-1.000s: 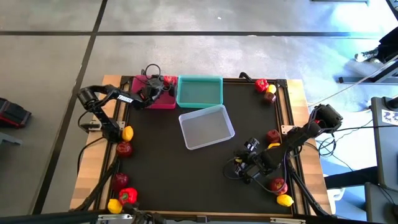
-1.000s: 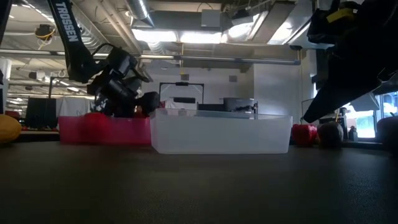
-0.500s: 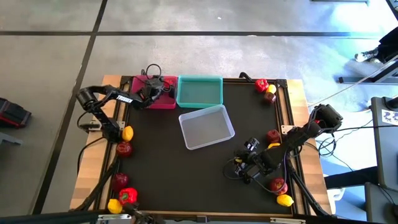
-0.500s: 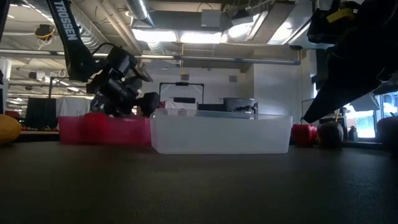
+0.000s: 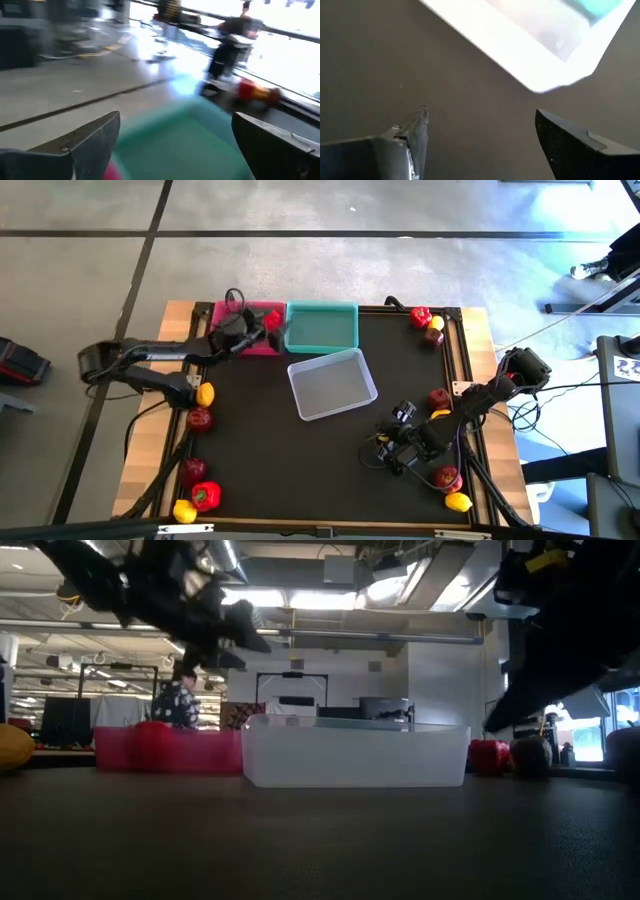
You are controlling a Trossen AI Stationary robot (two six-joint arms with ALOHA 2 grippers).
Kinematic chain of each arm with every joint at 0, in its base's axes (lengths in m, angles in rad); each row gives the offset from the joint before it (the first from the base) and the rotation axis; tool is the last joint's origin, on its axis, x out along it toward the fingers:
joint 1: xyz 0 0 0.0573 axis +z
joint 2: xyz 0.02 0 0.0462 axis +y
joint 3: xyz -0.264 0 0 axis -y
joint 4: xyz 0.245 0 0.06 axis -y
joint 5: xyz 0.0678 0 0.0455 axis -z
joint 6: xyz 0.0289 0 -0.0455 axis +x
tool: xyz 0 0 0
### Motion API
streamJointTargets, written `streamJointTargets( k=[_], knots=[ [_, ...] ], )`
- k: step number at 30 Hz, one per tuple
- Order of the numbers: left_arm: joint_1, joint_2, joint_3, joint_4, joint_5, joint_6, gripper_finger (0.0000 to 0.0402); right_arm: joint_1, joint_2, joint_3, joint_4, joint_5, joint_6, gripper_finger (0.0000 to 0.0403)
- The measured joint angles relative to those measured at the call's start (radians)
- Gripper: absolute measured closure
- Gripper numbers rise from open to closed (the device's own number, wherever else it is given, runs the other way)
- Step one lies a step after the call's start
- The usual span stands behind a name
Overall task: Sort produce into baskets
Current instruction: Put the dark red apple into the transparent bin
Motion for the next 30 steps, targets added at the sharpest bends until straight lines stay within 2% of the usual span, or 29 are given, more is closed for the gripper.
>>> streamJointTargets(
  k=[6,13,16,20,23,30],
  knots=[
    [-0.181,-0.144,0.102,-0.447,-0.001,-0.040,0.0023,0.000,0.000,0.000,0.077,0.078,-0.068,0.0111],
    [-0.373,-0.146,0.326,-0.941,0.000,-0.167,0.0023,0.000,0.000,0.000,0.170,0.183,-0.162,0.0111],
    [-0.453,-0.137,0.418,-1.097,0.052,-0.214,0.0023,0.000,0.000,0.000,0.214,0.211,-0.214,0.0111],
    [-0.573,-0.133,0.517,-1.222,0.102,-0.248,0.0023,0.000,0.000,0.000,0.251,0.232,-0.252,0.0111],
    [-0.648,-0.141,0.538,-1.253,0.109,-0.189,0.0023,0.000,0.000,0.000,0.256,0.232,-0.262,0.0111],
    [-0.704,-0.148,0.537,-1.226,0.094,-0.161,0.0023,0.000,0.000,0.000,0.264,0.231,-0.262,0.0111]
  ],
)
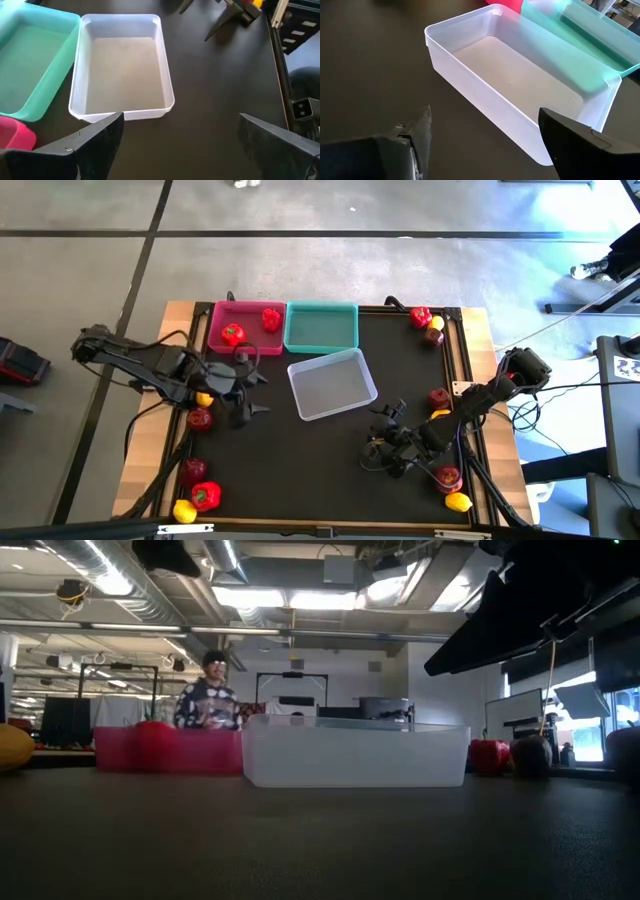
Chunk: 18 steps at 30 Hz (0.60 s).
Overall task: Sort produce into baskets
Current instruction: Put the dark red apple into the transparent bin
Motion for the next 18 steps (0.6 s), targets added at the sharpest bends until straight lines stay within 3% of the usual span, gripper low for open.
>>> streamJointTargets(
  k=[10,18],
  knots=[
    [0.011,0.027,0.000,-0.012,-0.031,0.101,0.0004,0.000,0.000,0.000,0.001,0.000,0.000,0.0111],
    [-0.002,0.047,-0.001,-0.252,0.035,-0.024,0.0003,0.000,0.000,0.000,-0.002,0.000,0.002,0.0111]
  ],
)
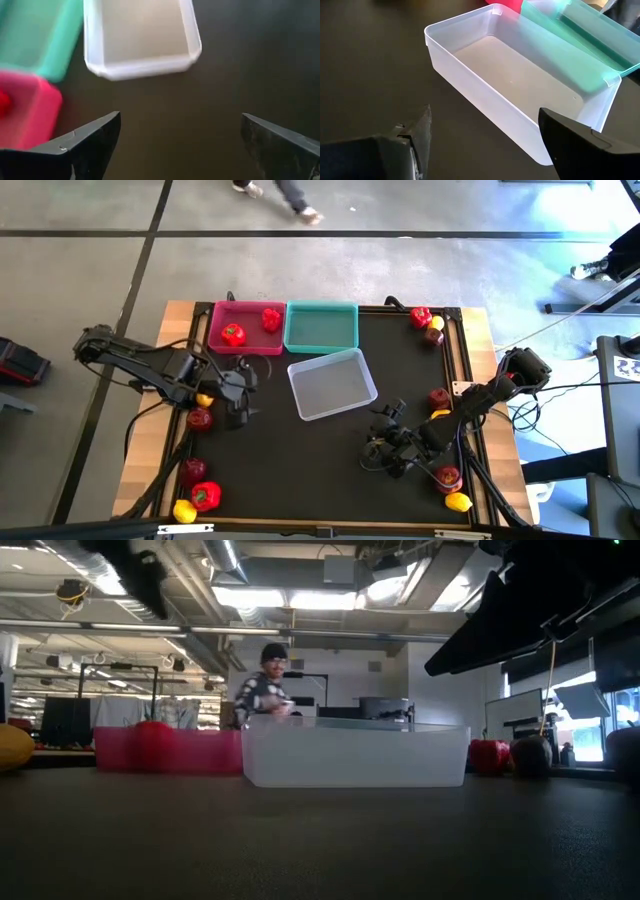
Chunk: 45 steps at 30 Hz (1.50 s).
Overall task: Sort produce into baskets
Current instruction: Put the dark red apple into the transparent bin
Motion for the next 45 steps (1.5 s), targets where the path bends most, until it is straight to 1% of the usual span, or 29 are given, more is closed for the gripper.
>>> streamJointTargets(
  k=[3,7,11,15,18,22,27,30,37,45],
  knots=[
    [-0.013,-0.002,0.000,-0.071,0.067,-0.105,0.0004,0.000,0.000,0.000,0.000,0.000,0.000,0.0111],
    [-0.035,0.005,0.000,-0.088,0.080,-0.206,0.0004,0.000,0.000,0.000,0.000,0.000,0.000,0.0111],
    [-0.053,0.012,0.000,-0.151,0.124,-0.241,0.0004,0.000,0.000,0.000,0.000,-0.001,-0.001,0.0111],
    [-0.075,0.035,0.000,-0.300,0.145,-0.314,0.0004,0.000,0.000,0.000,0.001,-0.002,-0.001,0.0111],
    [-0.097,0.072,0.000,-0.399,0.167,-0.344,0.0005,0.000,0.000,0.000,0.001,-0.002,-0.001,0.0111],
    [-0.121,0.141,0.000,-0.483,0.187,-0.346,0.0005,0.000,0.000,0.000,0.001,-0.003,-0.001,0.0111],
    [-0.134,0.225,-0.001,-0.498,0.229,-0.338,0.0005,0.000,0.000,0.000,0.001,-0.003,-0.002,0.0111],
    [-0.146,0.255,-0.013,-0.495,0.239,-0.333,0.0005,0.000,0.000,0.000,0.001,-0.003,-0.002,0.0111],
    [-0.178,0.255,-0.072,-0.495,0.291,-0.343,0.0005,0.000,0.000,0.000,-0.005,-0.003,-0.002,0.0111],
    [-0.201,0.254,-0.087,-0.493,0.294,-0.344,0.0005,0.000,0.000,0.000,-0.006,-0.003,-0.002,0.0111]
  ],
)
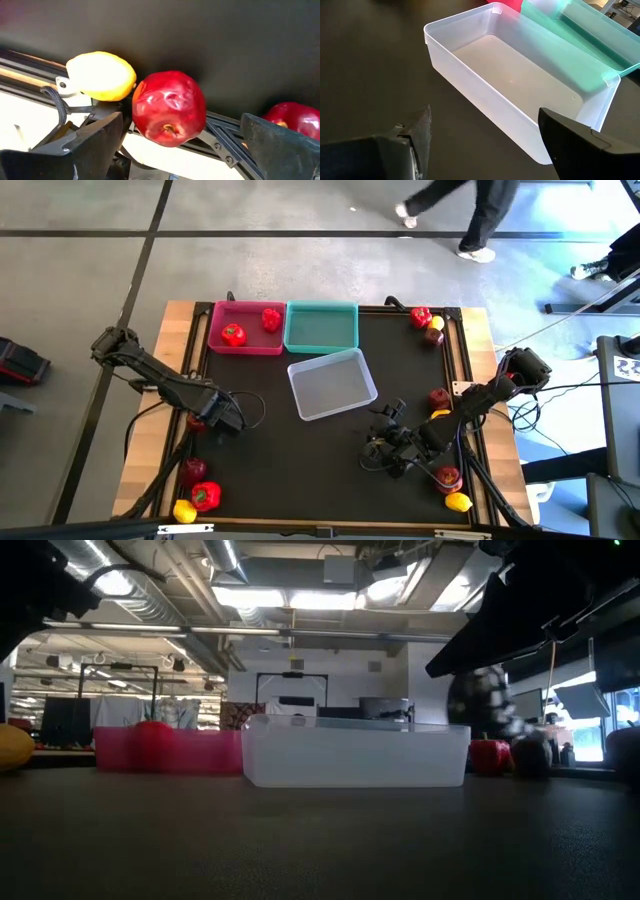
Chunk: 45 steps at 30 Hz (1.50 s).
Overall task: Sort produce into baskets
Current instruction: Put the dark red apple into the transparent bin
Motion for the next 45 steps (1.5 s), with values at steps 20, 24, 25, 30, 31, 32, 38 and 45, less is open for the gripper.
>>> streamJointTargets(
  k=[20,24,25,30,31,32,38,45],
  knots=[
    [0.001,0.139,-0.123,0.064,0.062,0.061,0.0033,0.000,0.000,0.000,0.000,0.011,-0.002,0.0111],
    [0.001,0.165,-0.125,0.059,0.064,0.100,0.0064,0.000,0.000,0.000,0.000,0.011,-0.003,0.0111],
    [0.001,0.166,-0.124,0.059,0.064,0.106,0.0075,0.000,0.000,0.000,-0.001,0.011,-0.003,0.0111],
    [0.001,0.159,-0.124,0.064,0.049,0.147,0.0121,0.000,0.000,0.000,-0.002,0.011,-0.003,0.0111],
    [0.001,0.159,-0.123,0.064,0.049,0.154,0.0122,0.000,0.000,0.000,-0.002,0.011,-0.003,0.0111],
    [0.001,0.159,-0.122,0.062,0.049,0.160,0.0122,0.000,0.000,0.000,-0.002,0.011,-0.003,0.0111],
    [0.002,0.161,-0.060,0.011,0.029,0.168,0.0124,0.000,0.000,0.000,0.007,0.010,-0.003,0.0111],
    [0.022,0.161,0.068,-0.023,0.025,0.153,0.0121,0.000,0.000,0.000,-0.025,0.000,-0.006,0.0111]
  ],
)
